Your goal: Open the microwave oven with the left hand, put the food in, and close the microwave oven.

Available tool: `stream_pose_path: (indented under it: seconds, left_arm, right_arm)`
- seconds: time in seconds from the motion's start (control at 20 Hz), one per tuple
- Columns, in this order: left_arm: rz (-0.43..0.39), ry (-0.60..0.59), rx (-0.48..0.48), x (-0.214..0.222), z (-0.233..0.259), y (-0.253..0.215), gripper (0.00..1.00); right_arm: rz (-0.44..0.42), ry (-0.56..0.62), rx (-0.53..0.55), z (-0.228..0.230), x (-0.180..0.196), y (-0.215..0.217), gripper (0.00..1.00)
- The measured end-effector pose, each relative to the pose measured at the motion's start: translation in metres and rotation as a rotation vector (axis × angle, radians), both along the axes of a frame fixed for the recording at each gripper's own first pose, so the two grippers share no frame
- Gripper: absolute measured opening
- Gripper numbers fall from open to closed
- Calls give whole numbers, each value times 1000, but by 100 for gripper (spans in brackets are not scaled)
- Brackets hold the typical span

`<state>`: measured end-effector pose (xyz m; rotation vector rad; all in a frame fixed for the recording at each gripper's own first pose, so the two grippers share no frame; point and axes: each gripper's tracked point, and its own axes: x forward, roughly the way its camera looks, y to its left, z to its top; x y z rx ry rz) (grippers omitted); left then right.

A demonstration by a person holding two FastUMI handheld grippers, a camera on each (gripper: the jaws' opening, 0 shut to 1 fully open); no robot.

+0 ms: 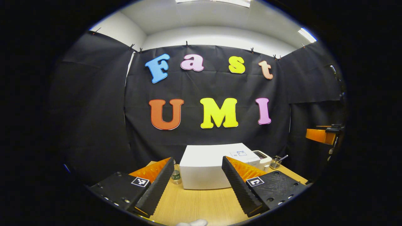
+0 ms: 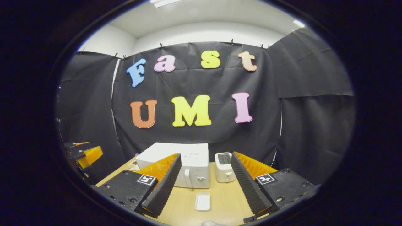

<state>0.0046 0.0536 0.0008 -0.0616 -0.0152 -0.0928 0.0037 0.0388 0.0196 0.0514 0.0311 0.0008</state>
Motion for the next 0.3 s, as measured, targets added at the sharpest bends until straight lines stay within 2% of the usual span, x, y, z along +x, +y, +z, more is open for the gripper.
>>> stream_pose_path:
  seconds: [0.3]
  left_arm:
    - [-7,-33,-1,-8,16,-3,96]
  right_arm:
    - [-18,-15,-6,10,-8,-5,100]
